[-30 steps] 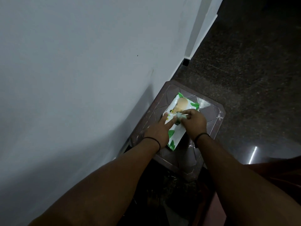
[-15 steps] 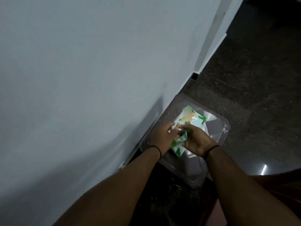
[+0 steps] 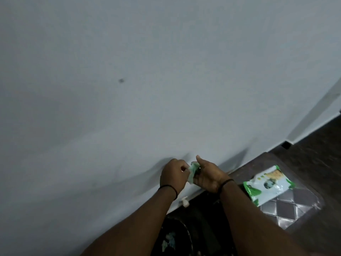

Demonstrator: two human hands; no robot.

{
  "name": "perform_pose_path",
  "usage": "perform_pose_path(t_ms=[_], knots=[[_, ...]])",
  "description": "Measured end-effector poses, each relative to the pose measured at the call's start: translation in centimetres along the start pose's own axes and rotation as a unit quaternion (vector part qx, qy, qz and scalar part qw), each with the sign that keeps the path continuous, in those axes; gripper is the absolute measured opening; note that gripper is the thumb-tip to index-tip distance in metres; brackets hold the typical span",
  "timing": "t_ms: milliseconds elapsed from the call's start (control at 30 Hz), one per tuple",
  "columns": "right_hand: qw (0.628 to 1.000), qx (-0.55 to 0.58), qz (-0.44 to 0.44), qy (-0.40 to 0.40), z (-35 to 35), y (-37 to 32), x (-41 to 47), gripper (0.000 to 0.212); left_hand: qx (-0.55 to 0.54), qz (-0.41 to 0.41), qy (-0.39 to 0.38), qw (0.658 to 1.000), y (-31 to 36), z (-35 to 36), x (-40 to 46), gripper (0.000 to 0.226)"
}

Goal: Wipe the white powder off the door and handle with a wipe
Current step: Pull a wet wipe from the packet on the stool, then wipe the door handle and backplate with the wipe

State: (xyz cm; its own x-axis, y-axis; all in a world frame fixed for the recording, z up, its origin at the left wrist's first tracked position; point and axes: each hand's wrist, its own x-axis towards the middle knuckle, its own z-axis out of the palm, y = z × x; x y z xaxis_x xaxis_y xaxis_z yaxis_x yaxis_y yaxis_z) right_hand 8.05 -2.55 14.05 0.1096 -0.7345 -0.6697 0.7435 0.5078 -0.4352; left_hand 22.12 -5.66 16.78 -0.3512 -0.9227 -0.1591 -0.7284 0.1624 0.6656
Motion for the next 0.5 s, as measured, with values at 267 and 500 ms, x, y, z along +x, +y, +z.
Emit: perform_pose_path(t_ms=[267, 500], knots=[[0.96, -0.249, -0.061, -0.109, 15.1, 11.0, -7.6, 0.013, -0.23, -0.114, 0.158, 0.954, -7.1, -14.2, -14.9, 0.016], [0.953, -0.248, -0.088, -0.15, 26.3, 22.2, -14.6, 0.008, -0.411, -0.167, 0.276, 0.853, -11.6, -23.3, -28.2, 0.009]])
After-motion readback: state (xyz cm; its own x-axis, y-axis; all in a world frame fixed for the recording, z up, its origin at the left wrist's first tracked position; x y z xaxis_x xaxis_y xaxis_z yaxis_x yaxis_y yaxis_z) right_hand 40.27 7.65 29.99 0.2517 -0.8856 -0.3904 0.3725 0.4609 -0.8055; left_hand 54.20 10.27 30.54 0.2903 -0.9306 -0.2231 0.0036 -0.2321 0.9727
